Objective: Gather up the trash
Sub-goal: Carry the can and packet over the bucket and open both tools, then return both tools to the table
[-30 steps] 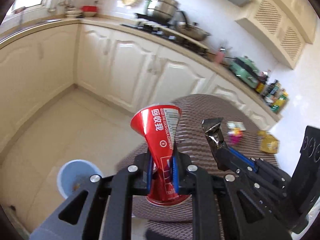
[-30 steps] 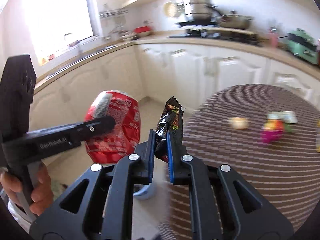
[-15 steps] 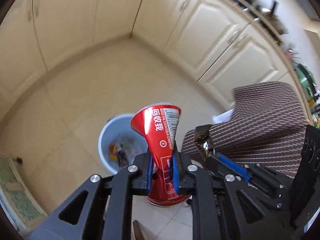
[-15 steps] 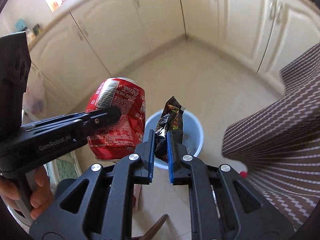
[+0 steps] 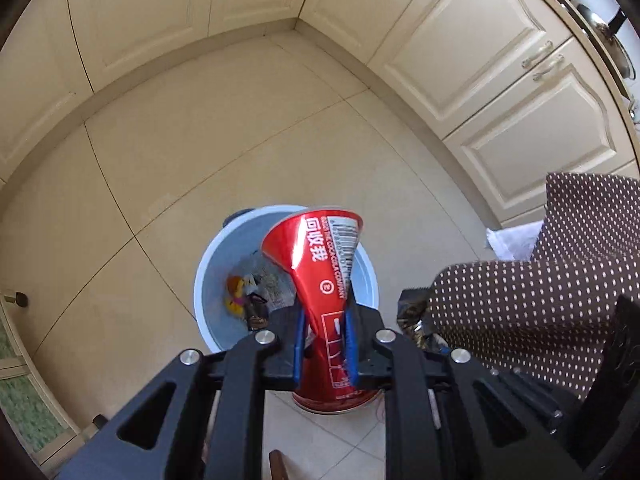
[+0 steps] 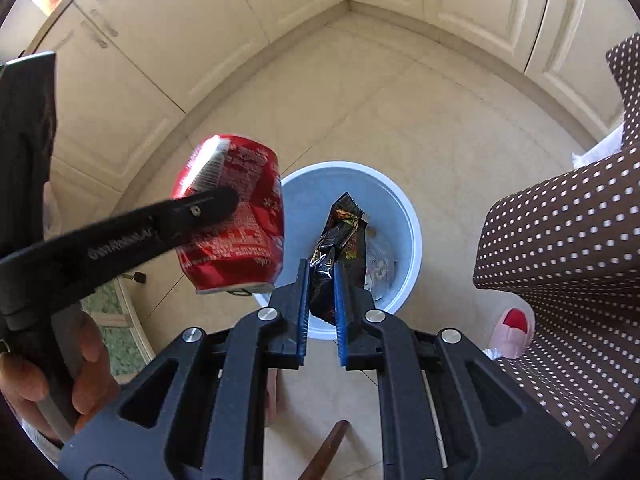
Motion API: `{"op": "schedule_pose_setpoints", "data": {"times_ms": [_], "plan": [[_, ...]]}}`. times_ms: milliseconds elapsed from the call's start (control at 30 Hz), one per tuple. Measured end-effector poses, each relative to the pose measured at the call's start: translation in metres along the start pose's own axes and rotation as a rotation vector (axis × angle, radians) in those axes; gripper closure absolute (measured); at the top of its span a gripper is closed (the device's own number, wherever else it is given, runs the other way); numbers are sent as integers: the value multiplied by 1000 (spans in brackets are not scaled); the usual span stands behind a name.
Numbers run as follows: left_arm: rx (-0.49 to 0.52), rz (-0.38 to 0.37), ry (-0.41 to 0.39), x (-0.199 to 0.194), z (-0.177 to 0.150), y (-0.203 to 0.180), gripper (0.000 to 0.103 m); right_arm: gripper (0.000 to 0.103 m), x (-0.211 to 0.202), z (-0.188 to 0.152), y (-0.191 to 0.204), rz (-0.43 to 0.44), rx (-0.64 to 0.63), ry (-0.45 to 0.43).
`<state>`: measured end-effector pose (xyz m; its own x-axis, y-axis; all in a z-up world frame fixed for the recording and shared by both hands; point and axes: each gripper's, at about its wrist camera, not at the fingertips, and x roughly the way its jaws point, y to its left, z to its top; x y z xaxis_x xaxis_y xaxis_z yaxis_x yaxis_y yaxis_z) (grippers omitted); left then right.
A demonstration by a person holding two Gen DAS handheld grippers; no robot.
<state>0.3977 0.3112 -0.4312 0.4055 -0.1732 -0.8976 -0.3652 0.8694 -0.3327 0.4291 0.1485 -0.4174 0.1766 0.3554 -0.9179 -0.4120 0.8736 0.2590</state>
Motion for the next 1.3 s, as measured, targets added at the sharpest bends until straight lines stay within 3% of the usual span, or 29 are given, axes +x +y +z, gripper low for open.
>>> {"op": "schedule_pose_setpoints", "data": {"times_ms": [33,67,133,533,1300], "plan": [[-10,-5,-13,0,0,2,83,92,6,-2,1,3,4,4],[-21,-4,-23,-2,1,5,68,92,10,-2,0,9,9,9],[-45,3,-42,-2,2,8,49,92,15,-2,-2,9,13,11],[-76,141,104,10,-1,36,46,91,28,-4,4,20,21,19],[-84,123,122,7,2,48,44,89,39,11,17,1,21,6]]}}
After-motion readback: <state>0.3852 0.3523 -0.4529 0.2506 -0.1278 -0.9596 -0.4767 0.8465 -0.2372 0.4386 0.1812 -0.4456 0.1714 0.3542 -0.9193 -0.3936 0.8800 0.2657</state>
